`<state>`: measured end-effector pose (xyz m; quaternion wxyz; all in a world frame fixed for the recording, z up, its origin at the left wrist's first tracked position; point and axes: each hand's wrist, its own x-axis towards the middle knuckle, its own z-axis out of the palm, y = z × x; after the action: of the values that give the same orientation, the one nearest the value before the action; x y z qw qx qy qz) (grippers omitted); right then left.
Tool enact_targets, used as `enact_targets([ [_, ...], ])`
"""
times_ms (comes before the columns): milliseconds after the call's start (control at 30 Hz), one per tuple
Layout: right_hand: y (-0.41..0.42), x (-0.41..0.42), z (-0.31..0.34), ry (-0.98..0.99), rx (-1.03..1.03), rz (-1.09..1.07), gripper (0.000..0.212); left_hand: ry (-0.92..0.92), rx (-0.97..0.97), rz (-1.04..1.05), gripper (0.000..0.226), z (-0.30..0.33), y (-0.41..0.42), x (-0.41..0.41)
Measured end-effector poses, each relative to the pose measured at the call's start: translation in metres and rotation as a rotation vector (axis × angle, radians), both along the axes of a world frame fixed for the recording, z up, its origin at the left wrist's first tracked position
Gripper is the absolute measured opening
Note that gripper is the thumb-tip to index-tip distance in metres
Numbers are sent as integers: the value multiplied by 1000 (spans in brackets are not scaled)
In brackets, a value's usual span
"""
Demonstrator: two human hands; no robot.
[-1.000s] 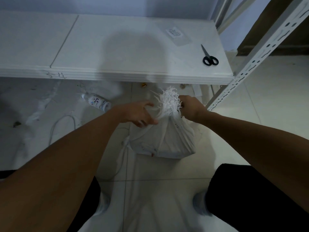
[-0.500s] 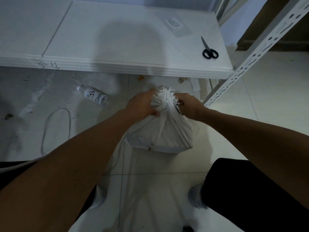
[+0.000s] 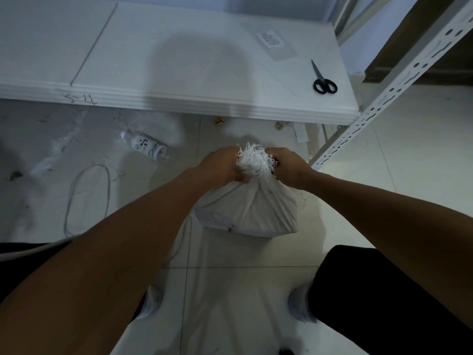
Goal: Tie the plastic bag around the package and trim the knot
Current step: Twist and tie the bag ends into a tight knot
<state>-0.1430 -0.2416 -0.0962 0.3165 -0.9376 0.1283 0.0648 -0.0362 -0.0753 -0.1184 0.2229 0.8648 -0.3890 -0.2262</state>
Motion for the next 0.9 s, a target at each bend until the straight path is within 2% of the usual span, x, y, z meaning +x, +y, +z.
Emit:
enact_targets([
  [133, 3, -1, -7, -15, -41, 36, 39, 5, -48, -37, 47, 2, 3, -3],
  [233, 5, -2, -8, -35, -48, 35, 43, -27, -50, -40, 47, 6, 1, -4],
  [500, 3, -6, -14, 57, -113, -81, 30, -197, -88, 111, 34, -4, 16, -4],
  [600, 3, -8, -11, 37, -146, -32, 29, -129, -116, 149, 35, -10, 17, -9],
  [767, -4, -4, -1, 128, -330, 230, 37, -58, -113, 246, 36, -15, 8, -14],
  [900, -6, 0, 18, 114, -317, 242, 28, 108, -159, 412, 43, -15, 0, -17],
])
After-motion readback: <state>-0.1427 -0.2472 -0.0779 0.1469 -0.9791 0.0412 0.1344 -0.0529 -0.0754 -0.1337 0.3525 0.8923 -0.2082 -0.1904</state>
